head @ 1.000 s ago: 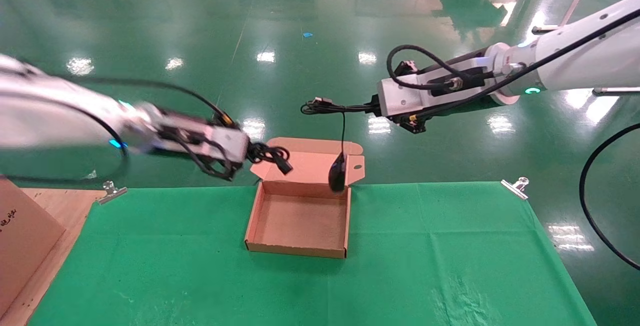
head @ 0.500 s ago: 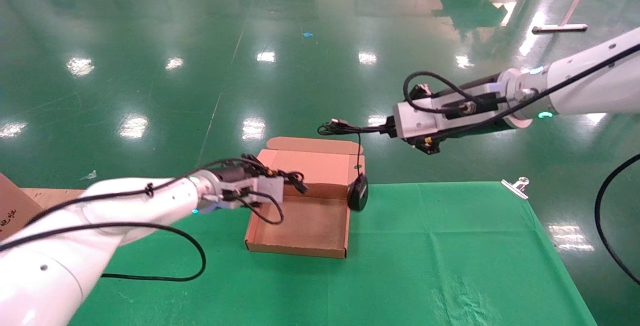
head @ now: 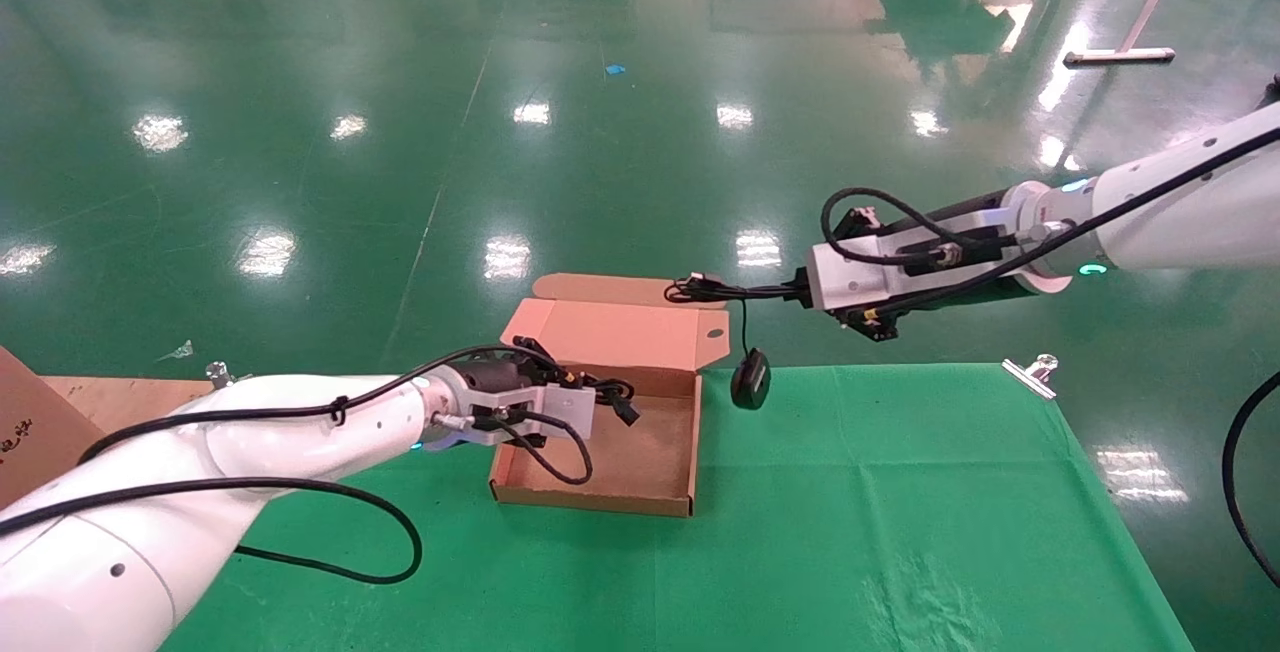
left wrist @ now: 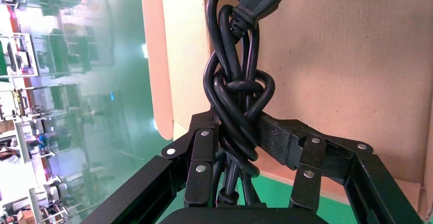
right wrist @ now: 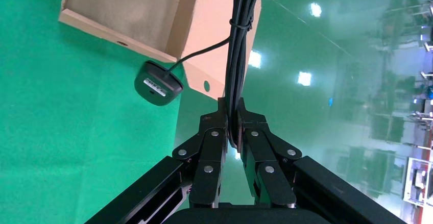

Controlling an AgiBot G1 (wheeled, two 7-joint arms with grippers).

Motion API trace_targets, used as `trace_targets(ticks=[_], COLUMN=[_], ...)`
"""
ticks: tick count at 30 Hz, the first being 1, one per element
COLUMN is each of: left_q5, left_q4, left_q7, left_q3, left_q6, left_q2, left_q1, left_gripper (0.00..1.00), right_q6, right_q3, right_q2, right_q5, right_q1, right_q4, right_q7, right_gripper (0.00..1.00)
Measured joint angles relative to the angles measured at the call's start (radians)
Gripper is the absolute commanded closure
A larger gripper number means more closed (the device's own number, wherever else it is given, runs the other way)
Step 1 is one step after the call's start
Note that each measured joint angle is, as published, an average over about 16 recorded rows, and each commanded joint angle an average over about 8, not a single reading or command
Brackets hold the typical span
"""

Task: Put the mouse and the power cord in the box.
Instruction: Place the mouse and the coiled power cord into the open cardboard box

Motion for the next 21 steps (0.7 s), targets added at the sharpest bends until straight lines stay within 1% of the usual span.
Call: trace_targets(ticks=[12,21], left_q5=[-0.036,-0.08], left_q4=[-0.021,-0.024], left_q7=[-0.073,-0.093], left_q3=[0.108,0.157], left_q6=[-0.027,-0.039], left_q2=[-0.002,-0.006], left_q1=[-0.011,-0.024], left_gripper=[0.0,0.0], right_q6=[-0.004,-0.007], right_q3=[0.0,-0.003], right_q2=[-0.03,-0.064], right_q5=[0.004,0.003], right_q1=[0.022,0.03], right_q4=[-0.041,-0.043], right_q7=[-0.026,-0.018], right_gripper=[1.0,1.0])
